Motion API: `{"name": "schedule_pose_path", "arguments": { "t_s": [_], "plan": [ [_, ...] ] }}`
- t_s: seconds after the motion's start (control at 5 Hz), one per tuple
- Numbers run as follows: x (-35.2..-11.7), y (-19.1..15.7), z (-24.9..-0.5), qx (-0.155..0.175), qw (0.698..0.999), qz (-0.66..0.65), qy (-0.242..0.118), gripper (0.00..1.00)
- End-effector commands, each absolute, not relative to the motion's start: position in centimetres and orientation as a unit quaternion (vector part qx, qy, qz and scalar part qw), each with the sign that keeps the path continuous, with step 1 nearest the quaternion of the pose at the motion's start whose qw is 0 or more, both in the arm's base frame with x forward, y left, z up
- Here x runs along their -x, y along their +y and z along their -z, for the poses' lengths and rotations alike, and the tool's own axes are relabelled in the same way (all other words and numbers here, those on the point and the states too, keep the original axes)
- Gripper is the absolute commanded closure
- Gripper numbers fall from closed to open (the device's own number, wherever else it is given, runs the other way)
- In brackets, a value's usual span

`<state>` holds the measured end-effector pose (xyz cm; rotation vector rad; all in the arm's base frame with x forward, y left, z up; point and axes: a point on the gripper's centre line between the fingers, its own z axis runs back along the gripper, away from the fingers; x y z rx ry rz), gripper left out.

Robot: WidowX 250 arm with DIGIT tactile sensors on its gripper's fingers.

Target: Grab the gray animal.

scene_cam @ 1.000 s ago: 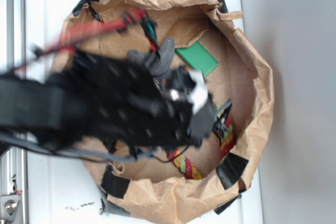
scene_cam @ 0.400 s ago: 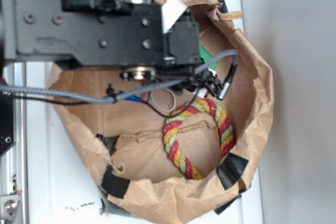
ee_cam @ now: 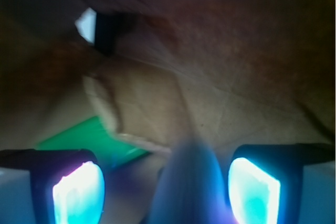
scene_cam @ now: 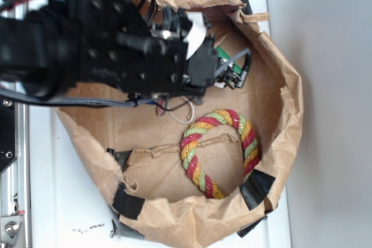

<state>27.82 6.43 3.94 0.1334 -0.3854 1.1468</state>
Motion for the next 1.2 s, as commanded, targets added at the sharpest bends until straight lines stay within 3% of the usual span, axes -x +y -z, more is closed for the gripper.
{"name": "schedule_pose_path", "arguments": {
  "t_s": [0.0, 0.2, 0.6, 1.0],
  "plan": [
    [-28.7, 5.7, -3.5, -0.044, 0.823, -0.516, -0.232, 0.0],
    [-29.2, 5.3, -4.3, -0.036, 0.823, -0.524, -0.216, 1.0],
    [-29.6, 4.7, -7.2, -0.017, 0.828, -0.533, -0.174, 1.0],
    [-29.3, 4.2, -13.2, 0.006, 0.84, -0.528, -0.126, 1.0]
  ]
}}
